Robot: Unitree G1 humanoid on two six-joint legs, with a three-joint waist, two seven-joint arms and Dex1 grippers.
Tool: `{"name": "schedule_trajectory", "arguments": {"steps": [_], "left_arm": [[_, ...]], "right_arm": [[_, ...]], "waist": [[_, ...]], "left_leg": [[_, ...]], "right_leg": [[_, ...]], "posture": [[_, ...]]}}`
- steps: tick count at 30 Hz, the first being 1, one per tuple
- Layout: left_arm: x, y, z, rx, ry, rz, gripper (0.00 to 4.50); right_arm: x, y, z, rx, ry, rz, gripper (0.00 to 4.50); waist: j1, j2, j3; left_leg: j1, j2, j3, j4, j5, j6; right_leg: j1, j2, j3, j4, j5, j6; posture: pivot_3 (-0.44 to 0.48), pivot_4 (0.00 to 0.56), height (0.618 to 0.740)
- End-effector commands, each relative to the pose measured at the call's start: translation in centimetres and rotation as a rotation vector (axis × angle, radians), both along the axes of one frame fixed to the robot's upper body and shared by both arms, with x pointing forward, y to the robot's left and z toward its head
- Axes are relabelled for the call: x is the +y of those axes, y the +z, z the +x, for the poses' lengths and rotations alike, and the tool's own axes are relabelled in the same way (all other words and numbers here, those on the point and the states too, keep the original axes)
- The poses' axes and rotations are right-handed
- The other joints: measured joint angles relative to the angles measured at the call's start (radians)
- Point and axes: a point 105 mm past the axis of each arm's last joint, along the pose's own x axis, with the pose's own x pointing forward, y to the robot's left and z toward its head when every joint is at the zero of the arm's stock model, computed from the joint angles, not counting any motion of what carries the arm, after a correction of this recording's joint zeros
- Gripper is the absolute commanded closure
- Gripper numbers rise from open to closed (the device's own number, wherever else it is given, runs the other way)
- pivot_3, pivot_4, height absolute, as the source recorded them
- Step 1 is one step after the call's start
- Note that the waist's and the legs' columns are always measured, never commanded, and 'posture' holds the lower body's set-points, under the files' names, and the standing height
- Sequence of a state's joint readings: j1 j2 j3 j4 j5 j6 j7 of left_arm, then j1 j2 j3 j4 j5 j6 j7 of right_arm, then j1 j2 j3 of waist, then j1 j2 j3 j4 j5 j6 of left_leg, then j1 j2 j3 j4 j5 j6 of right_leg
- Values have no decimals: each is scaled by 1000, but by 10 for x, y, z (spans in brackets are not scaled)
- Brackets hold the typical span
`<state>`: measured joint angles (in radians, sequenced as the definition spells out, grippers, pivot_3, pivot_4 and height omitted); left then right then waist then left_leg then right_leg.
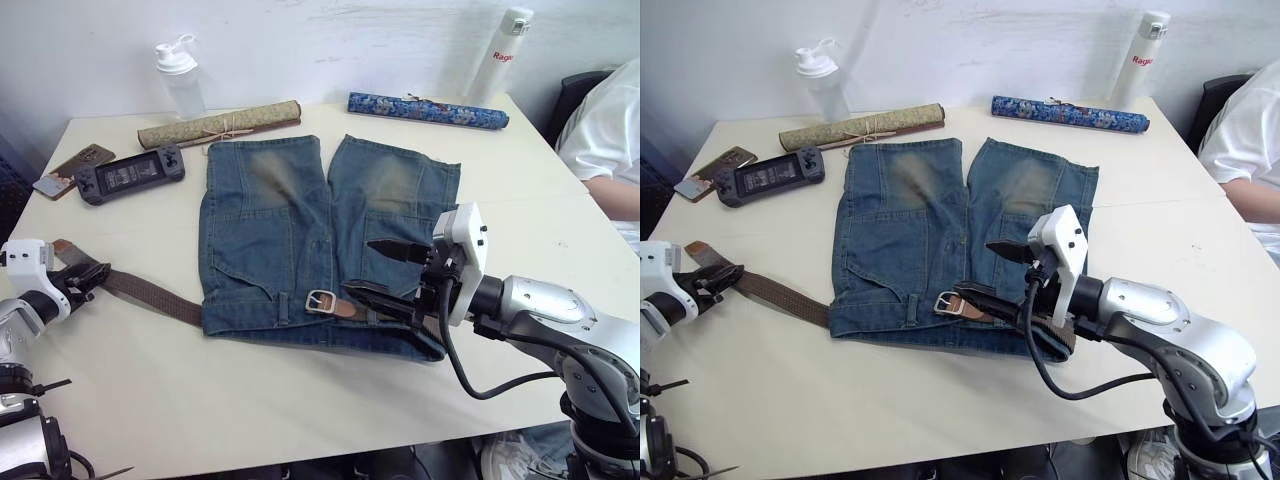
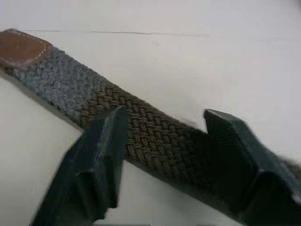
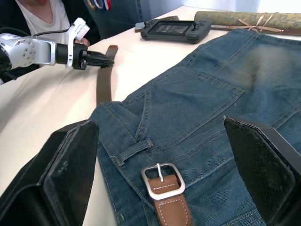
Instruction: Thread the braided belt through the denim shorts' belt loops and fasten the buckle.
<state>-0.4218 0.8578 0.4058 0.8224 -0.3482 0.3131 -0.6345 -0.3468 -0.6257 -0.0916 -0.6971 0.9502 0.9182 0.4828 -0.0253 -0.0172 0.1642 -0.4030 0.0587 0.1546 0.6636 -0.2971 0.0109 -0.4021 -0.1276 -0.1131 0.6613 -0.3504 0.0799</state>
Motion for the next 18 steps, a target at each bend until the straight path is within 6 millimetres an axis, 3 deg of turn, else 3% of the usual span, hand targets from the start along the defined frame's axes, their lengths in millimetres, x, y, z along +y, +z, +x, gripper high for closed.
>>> {"name": "schedule_trajectory", "arguments": {"steps": [1,2,3,9,15,18], "left_arm": [[-20,-52,-15,177,-48,-69,3838],[-20,-52,-15,175,-42,-68,4359],[-21,-53,-14,174,-38,-67,4435],[-18,-41,-7,84,2,23,4435],[-14,38,6,-330,79,299,4435],[-21,56,-1,-432,79,304,4435]], "right_arm": [[-3,15,1,-75,-20,13,0],[-3,15,2,-77,-24,12,0],[-4,15,3,-79,-27,11,0],[-5,15,6,-81,-35,7,0],[-5,14,11,-83,-41,5,0],[-5,13,12,-84,-44,2,0]], "waist": [[3,3,-1],[5,4,-2],[8,4,-2],[20,5,-2],[20,-1,1],[20,-9,4]], "left_leg": [[0,-1,0,0,0,1],[1,-1,-1,0,0,1],[1,-2,-1,0,0,1],[6,-3,-1,0,-1,3],[6,-2,-3,-1,-2,4],[3,-1,-5,-1,-1,2]], "right_leg": [[1,-1,0,0,0,0],[1,-2,0,0,0,0],[2,-2,0,0,0,1],[7,-3,0,-1,1,1],[8,-3,0,-1,1,1],[6,-3,-2,-1,1,1]], "posture": [[0,150,717],[0,150,717],[0,150,717],[0,150,717],[0,150,717],[0,150,717]]}}
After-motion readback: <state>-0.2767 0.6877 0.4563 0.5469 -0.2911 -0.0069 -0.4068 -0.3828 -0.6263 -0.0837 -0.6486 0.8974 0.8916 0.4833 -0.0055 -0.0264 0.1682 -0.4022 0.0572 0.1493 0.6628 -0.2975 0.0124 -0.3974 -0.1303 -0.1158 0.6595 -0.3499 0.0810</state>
